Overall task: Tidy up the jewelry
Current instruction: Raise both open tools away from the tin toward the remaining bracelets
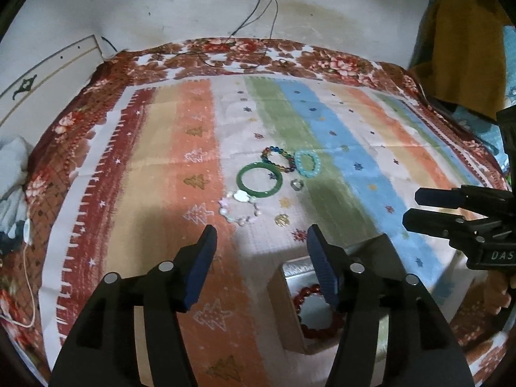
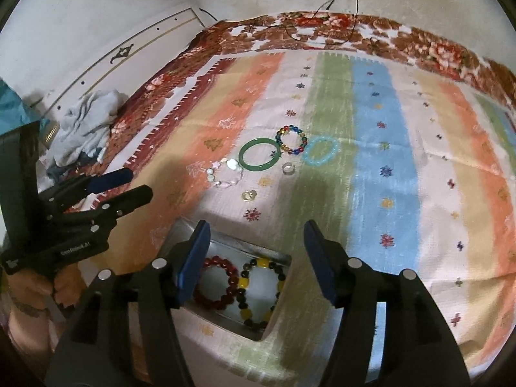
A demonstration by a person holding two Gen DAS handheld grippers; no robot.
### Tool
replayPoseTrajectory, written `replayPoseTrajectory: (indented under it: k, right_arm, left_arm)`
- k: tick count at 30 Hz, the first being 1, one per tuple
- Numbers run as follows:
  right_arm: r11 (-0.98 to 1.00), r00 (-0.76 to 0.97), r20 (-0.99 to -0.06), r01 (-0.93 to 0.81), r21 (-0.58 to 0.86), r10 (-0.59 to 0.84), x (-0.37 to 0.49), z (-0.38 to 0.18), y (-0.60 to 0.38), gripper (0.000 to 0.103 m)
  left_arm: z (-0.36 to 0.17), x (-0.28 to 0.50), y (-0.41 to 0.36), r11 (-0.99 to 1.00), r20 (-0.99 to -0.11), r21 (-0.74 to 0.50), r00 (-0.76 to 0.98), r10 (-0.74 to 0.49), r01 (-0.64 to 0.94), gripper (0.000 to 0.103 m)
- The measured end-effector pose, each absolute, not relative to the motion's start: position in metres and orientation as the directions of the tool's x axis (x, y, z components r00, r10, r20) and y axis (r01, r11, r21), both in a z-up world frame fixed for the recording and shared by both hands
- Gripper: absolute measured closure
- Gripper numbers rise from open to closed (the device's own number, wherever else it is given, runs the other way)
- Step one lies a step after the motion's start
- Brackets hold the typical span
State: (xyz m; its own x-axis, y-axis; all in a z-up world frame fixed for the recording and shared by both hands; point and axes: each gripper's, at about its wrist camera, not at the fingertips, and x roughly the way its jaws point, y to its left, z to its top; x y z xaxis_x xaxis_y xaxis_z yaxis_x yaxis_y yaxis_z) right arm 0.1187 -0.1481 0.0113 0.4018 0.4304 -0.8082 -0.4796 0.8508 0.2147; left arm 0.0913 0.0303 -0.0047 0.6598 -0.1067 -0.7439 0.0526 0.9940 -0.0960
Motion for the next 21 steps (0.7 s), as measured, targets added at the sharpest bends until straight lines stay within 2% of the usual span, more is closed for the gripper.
replayPoseTrajectory:
  k: [4,7,12,21]
  right_arm:
    - [0.862,0.413,-0.817,-0.472,0.186,0.403,0.126,0.009,-0.147,0.038]
    - [0.871,0.42,-0.82,-0.456,0.18,0.39,0.132,0.007,-0.149,0.032]
    - [0.88,0.438,-0.813,-0.438,0.181,0.385,0.136,0.009,-0.152,0.022]
    - [0.901,0.452,-0.816,-0.396,0.179,0.361,0.149,0.005,-0.163,0.014]
  left_arm:
    - [-0.004,0.094,0.029,0.997,-0.738,-0.056,0.671,-0.071,0.043,0.039]
    - [-0.003,0.096,0.026,0.999,-0.733,-0.012,0.679,-0.04,0.046,0.034]
    - [-0.003,0.099,0.025,0.999,-0.733,0.005,0.68,-0.026,0.044,0.029]
    - [-0.002,0.108,0.035,1.0,-0.736,0.008,0.677,-0.012,0.026,0.022]
